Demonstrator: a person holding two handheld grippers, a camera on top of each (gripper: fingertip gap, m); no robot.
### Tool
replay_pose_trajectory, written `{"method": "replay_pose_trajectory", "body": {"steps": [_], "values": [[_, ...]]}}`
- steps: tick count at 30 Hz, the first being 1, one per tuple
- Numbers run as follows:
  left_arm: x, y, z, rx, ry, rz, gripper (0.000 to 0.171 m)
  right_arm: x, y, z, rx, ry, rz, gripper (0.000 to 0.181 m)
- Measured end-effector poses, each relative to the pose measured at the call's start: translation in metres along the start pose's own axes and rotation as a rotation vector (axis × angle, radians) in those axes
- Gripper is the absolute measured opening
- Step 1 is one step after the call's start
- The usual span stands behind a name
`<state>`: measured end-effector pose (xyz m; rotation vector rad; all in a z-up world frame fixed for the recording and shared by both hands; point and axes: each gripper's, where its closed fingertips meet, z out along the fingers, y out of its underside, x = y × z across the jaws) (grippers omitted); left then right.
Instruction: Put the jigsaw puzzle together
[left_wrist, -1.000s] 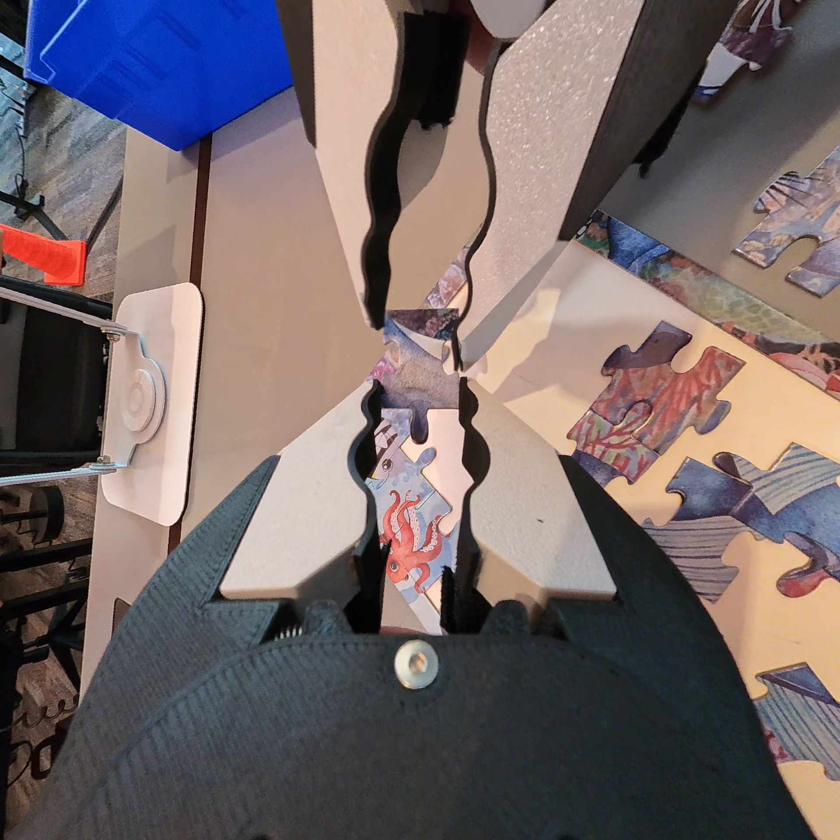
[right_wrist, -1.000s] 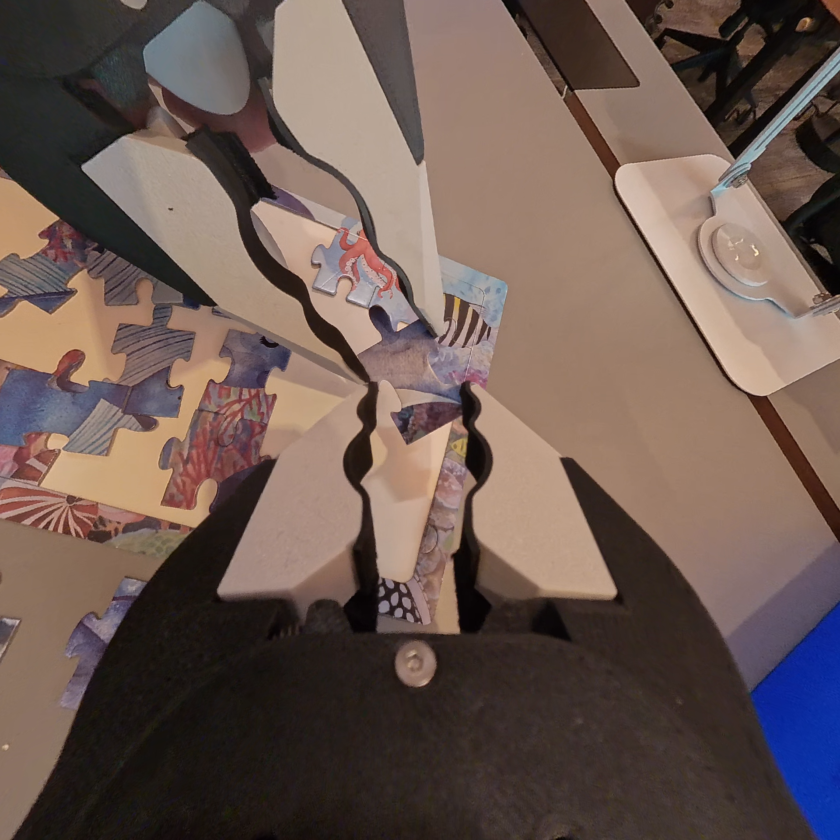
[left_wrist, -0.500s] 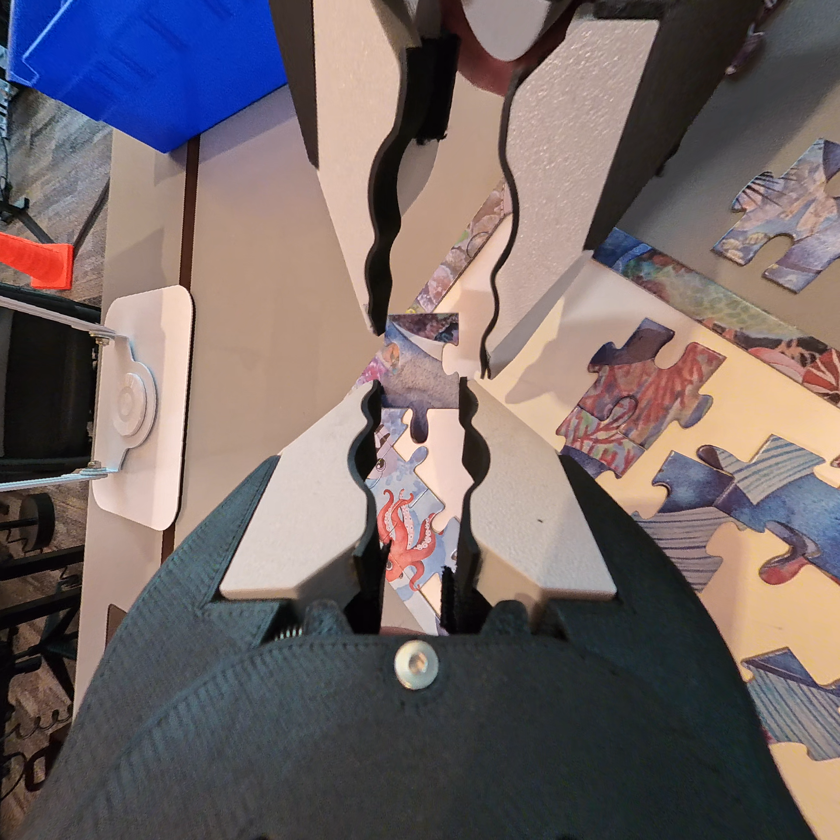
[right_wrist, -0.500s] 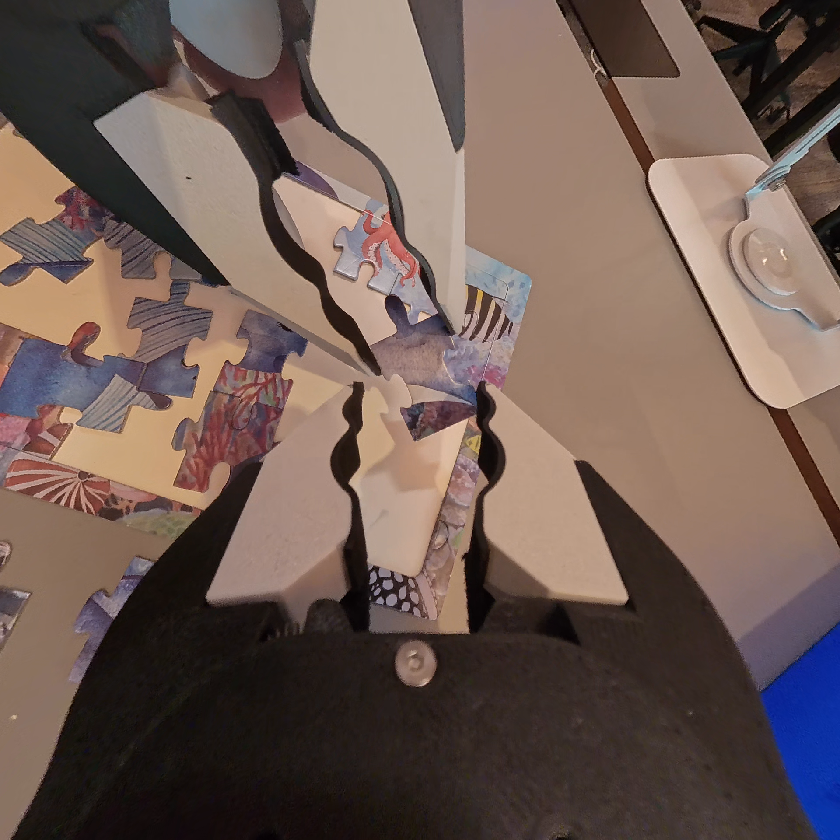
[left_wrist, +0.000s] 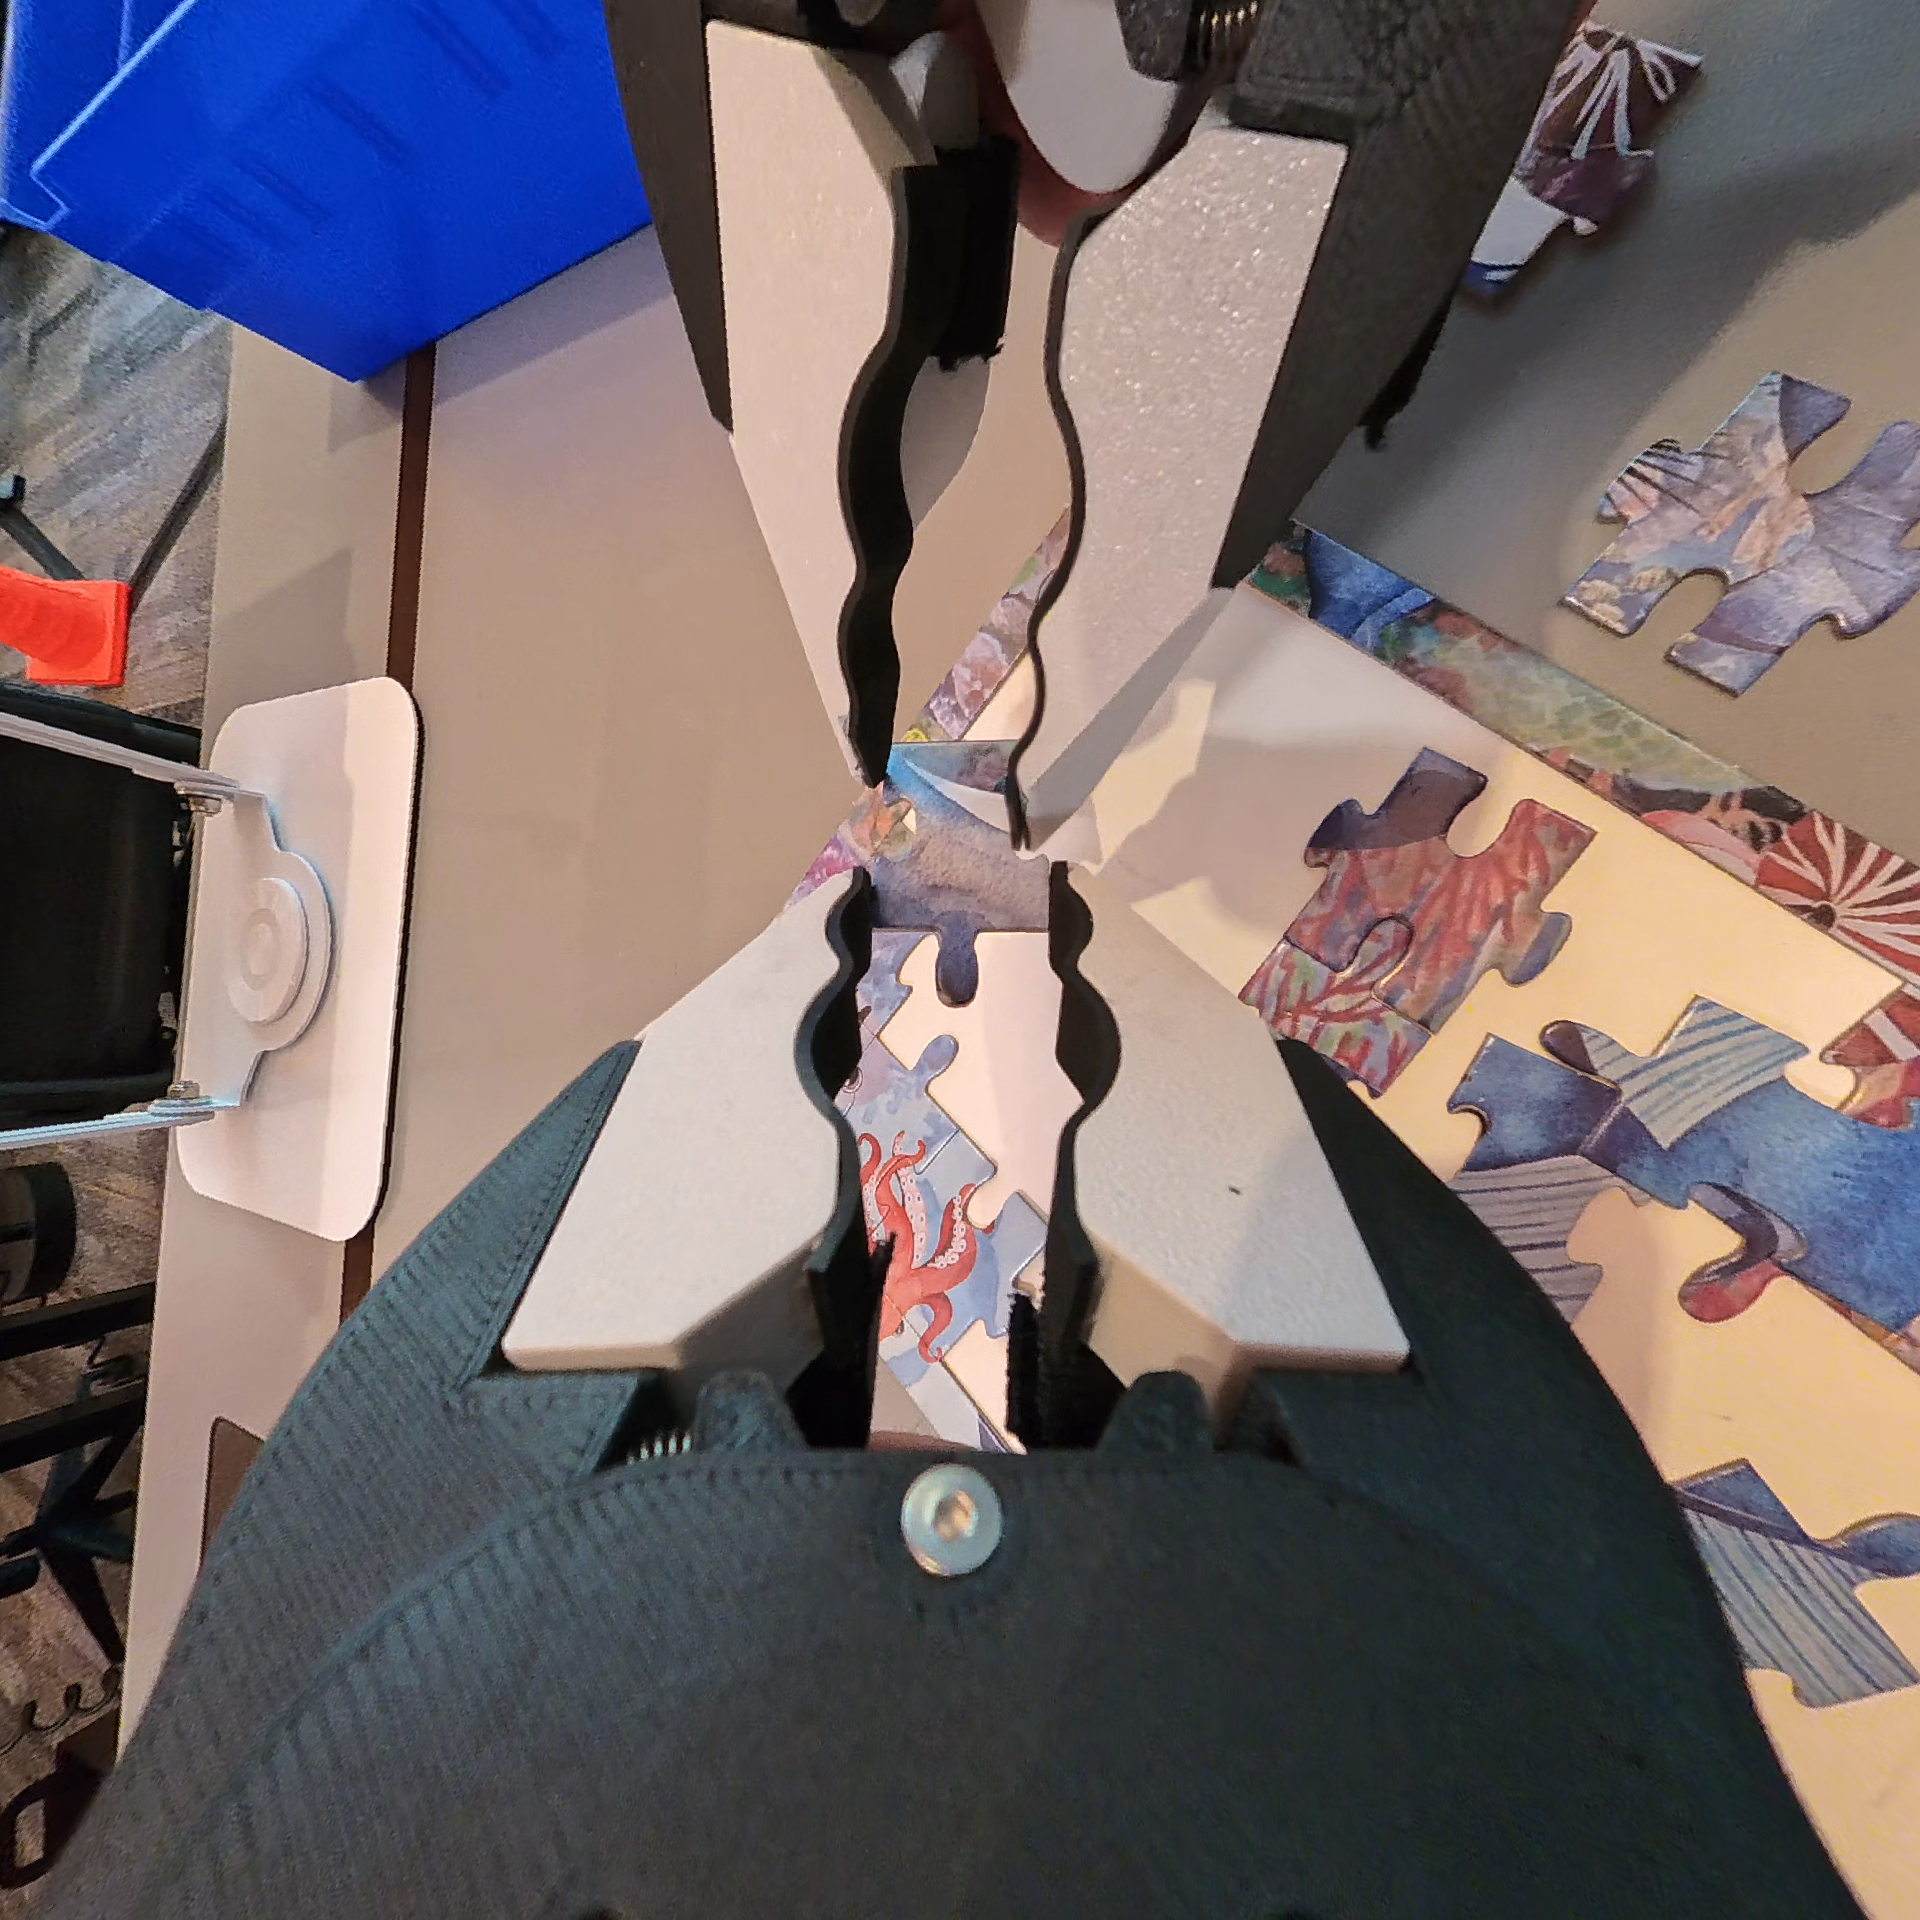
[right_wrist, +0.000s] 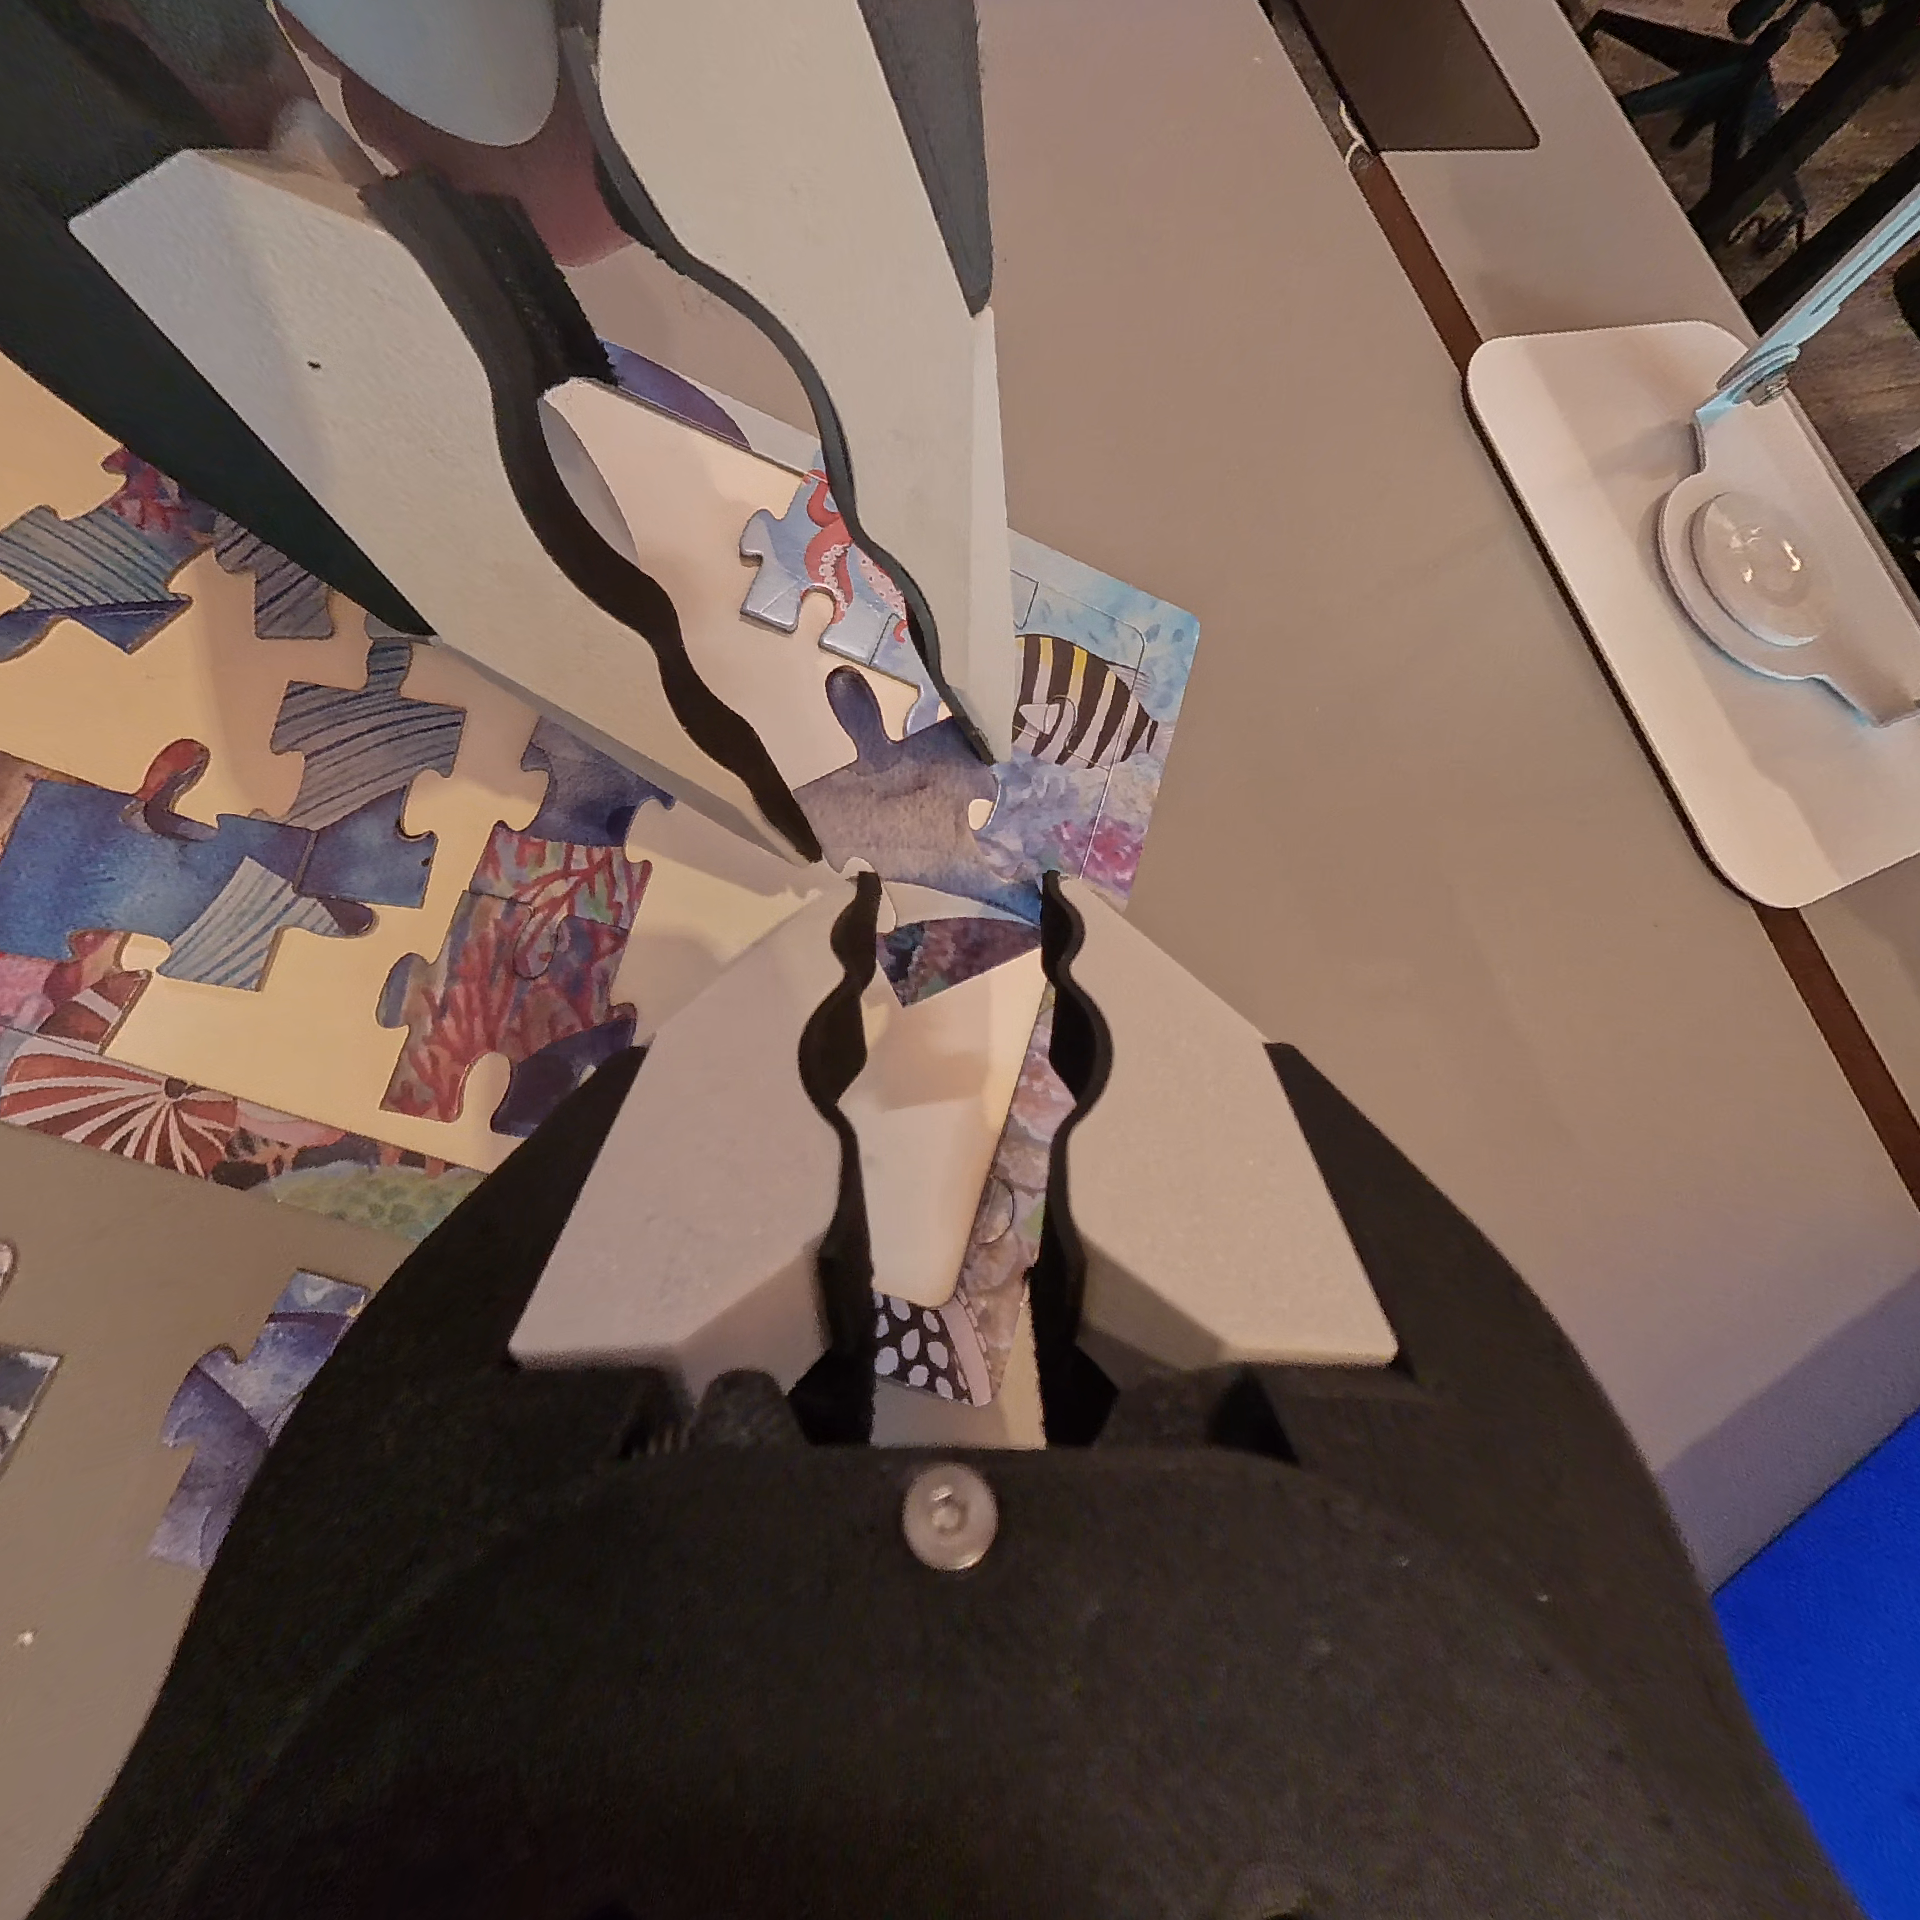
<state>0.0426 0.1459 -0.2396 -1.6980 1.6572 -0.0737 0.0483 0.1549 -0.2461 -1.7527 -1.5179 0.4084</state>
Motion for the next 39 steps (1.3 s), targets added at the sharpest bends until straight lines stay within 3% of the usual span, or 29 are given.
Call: {"method": "replay_pose_trajectory", "body": {"steps": [26,39], "values": [[-0.008,0.003,-0.007,0.0,-0.025,-0.03,0.034,0.004,-0.003,-0.003,0.022,0.004,0.033,0.026],[-0.009,0.016,-0.004,-0.064,-0.022,-0.057,0.035,0.004,-0.001,-0.002,0.008,0.008,0.036,0.026]]}}
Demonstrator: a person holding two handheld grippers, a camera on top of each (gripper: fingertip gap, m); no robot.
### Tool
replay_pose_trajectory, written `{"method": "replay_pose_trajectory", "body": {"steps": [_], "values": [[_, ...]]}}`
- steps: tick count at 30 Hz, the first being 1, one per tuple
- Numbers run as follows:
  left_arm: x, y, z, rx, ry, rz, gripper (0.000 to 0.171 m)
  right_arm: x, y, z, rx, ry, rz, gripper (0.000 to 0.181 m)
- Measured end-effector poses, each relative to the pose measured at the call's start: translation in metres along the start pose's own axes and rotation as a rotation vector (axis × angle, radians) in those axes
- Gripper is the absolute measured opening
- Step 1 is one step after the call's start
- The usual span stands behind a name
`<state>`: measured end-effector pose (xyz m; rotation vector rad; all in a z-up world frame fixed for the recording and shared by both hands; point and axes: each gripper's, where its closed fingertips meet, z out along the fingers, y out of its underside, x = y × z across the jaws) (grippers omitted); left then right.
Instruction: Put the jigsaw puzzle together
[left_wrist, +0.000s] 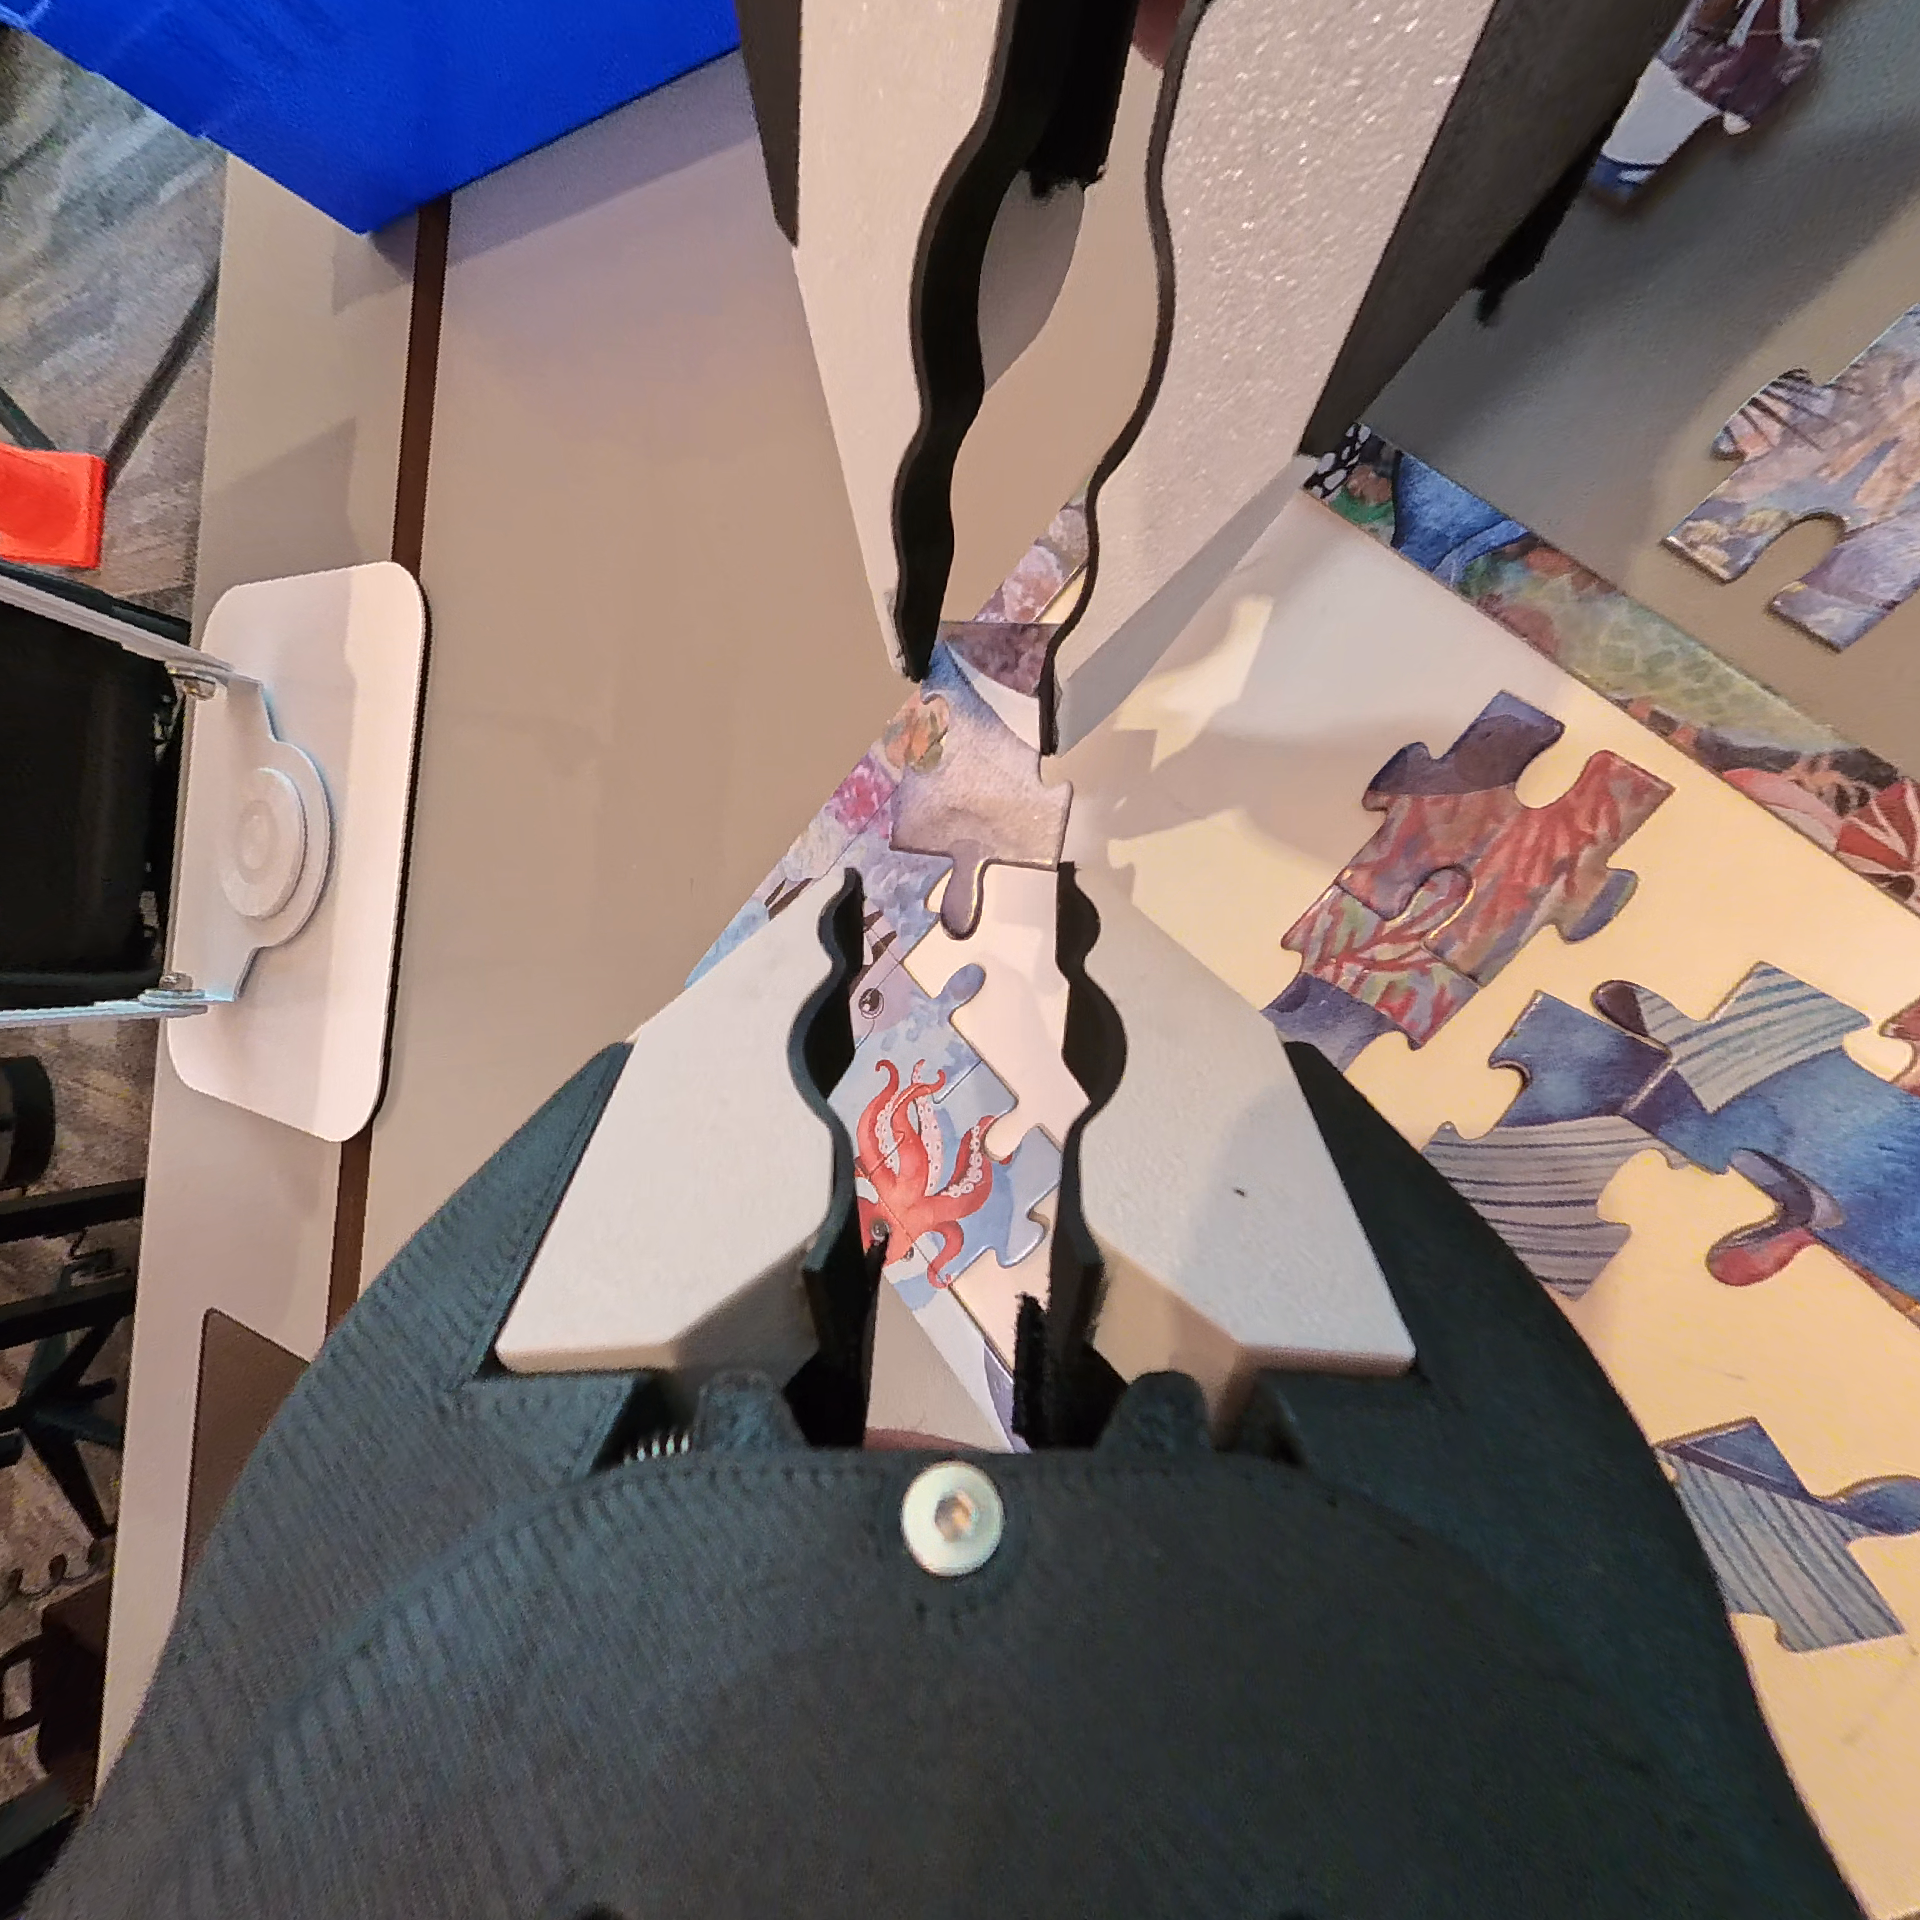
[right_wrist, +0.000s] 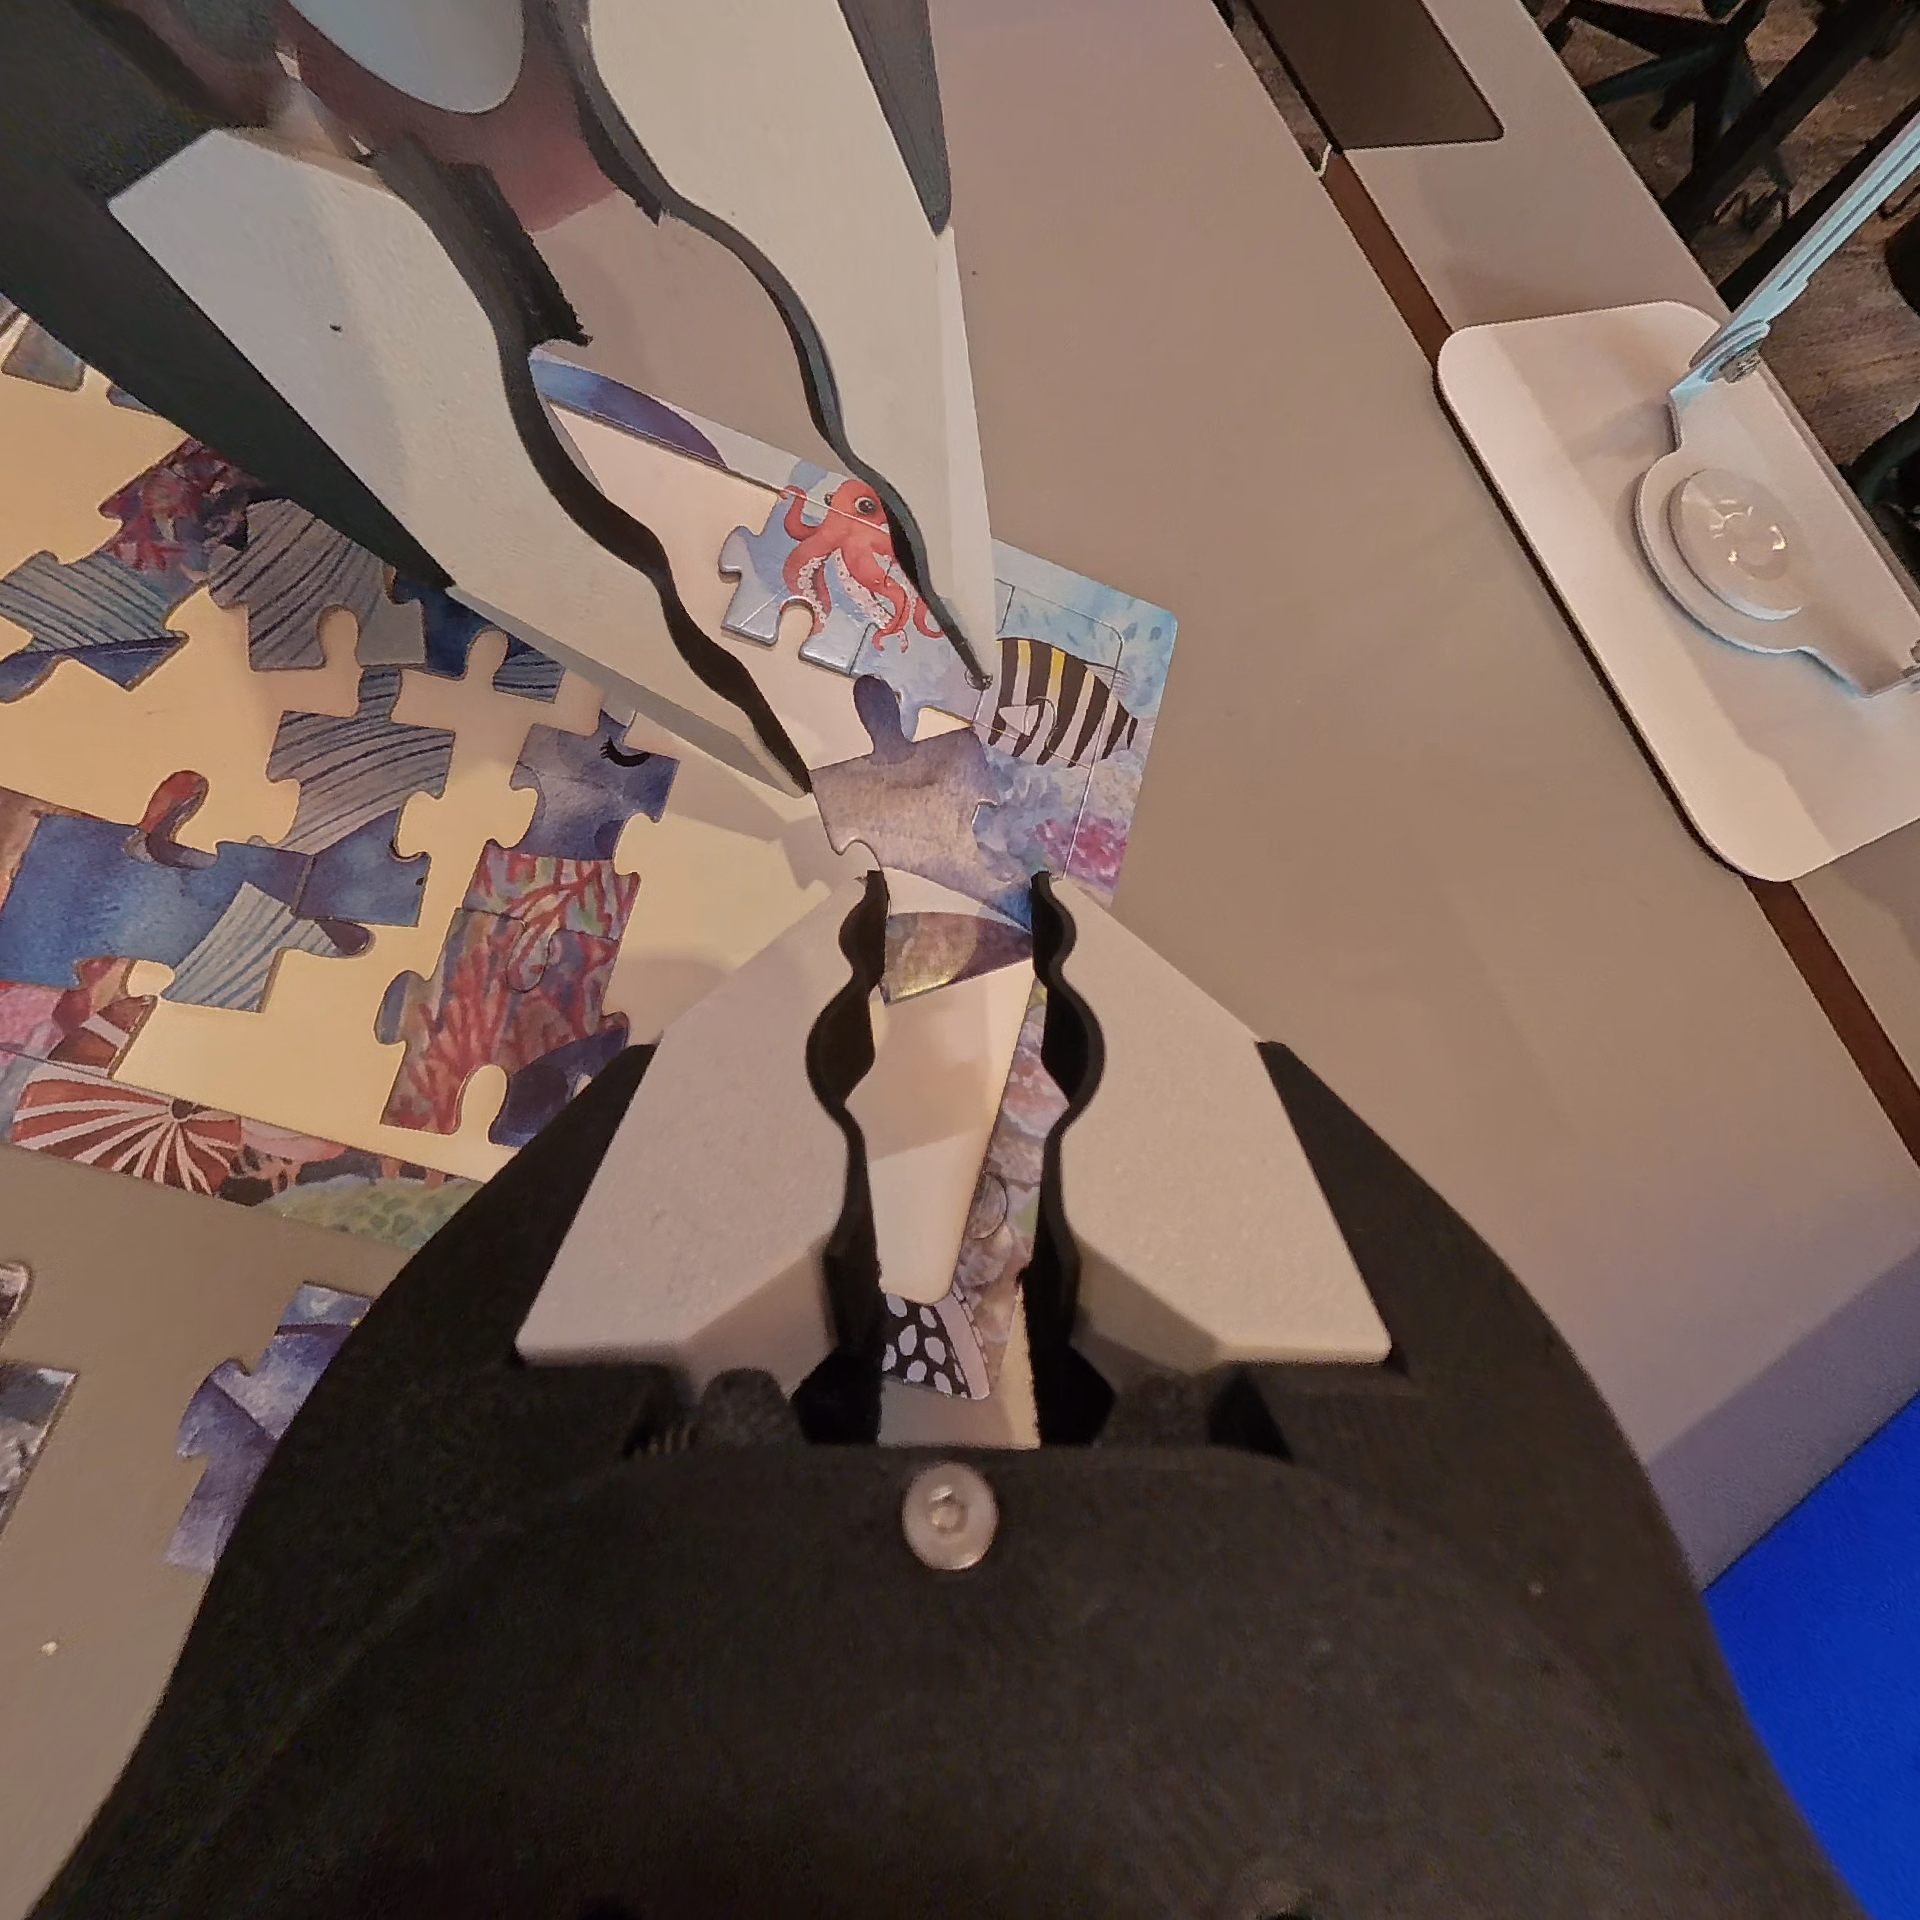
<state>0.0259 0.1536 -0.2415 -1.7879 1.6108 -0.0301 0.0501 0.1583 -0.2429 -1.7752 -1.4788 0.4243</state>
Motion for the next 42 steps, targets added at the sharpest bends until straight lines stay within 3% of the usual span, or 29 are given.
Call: {"method": "replay_pose_trajectory", "body": {"steps": [1,2,5,22,32,42], "values": [[-0.001,0.001,0.0,-0.005,-0.005,-0.003,0.034,-0.001,0.0,0.0,-0.002,-0.002,-0.002,0.023],[-0.003,0.003,0.001,-0.018,-0.014,-0.005,0.033,-0.003,0.0,-0.001,0.004,-0.018,-0.008,0.0],[-0.005,0.007,0.002,-0.031,-0.023,-0.016,0.032,-0.002,-0.002,-0.002,0.016,-0.018,0.007,0.001],[-0.001,0.009,0.008,-0.037,-0.004,-0.03,0.03,-0.001,0.004,0.0,-0.001,-0.036,0.053,0.014],[-0.011,0.018,0.01,-0.017,-0.018,-0.084,0.028,-0.003,0.015,0.012,-0.035,-0.086,0.159,0.044],[-0.006,0.018,0.015,0.009,0.025,-0.116,0.028,-0.01,0.027,0.024,-0.087,-0.129,0.208,0.048]]}}
